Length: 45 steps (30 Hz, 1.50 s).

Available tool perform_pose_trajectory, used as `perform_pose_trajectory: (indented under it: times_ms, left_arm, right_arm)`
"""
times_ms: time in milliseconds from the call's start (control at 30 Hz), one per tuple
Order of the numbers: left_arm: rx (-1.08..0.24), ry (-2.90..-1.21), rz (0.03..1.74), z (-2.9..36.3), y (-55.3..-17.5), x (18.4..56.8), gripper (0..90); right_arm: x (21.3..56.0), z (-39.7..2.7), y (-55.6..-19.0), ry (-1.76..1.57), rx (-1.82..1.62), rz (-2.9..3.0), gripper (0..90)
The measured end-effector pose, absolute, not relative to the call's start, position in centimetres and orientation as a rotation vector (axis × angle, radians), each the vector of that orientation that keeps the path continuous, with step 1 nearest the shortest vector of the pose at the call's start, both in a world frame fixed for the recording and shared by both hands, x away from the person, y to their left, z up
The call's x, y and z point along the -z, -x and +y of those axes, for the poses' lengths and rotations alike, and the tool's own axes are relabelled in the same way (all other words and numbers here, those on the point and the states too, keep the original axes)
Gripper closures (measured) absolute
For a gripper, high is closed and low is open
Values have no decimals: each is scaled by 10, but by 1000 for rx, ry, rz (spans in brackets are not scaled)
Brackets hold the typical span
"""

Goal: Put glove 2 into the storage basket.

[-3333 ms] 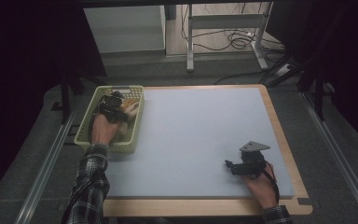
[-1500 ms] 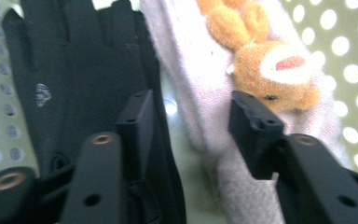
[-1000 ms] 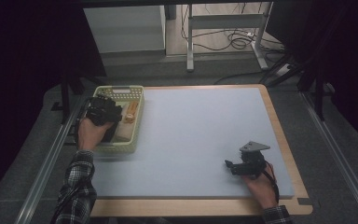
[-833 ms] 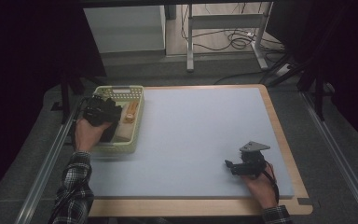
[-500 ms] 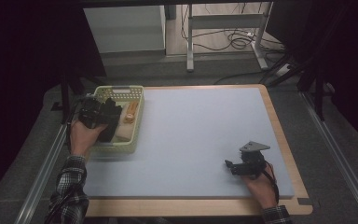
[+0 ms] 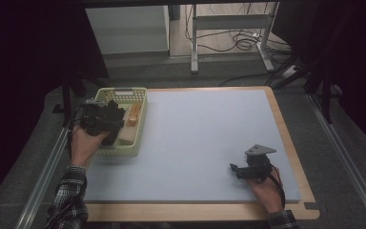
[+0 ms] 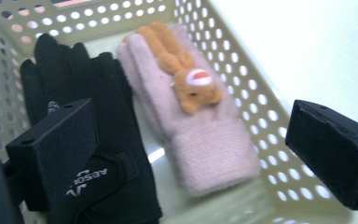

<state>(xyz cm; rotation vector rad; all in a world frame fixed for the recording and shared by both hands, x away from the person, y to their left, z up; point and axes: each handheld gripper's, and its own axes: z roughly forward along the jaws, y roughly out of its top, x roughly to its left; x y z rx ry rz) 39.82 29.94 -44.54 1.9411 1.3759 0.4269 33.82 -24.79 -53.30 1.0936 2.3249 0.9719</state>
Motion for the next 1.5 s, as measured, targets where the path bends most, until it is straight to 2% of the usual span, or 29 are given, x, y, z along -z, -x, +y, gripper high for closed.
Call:
perform_pose_trajectory:
  times_ms: [567, 1000, 1500]
  left_arm:
    - [-410, -1976, 1207, 265, -374, 441, 13]
    - [-421, -2032, 1010, 210, -348, 444, 1]
    - [-379, -2114, 853, 153, -320, 487, 0]
  right_arm:
    - [533, -248, -338, -1094, -972, 2325, 156]
    - [533, -248, -338, -1090, -969, 2326, 156]
    - [533, -248, -338, -1091, -970, 2324, 156]
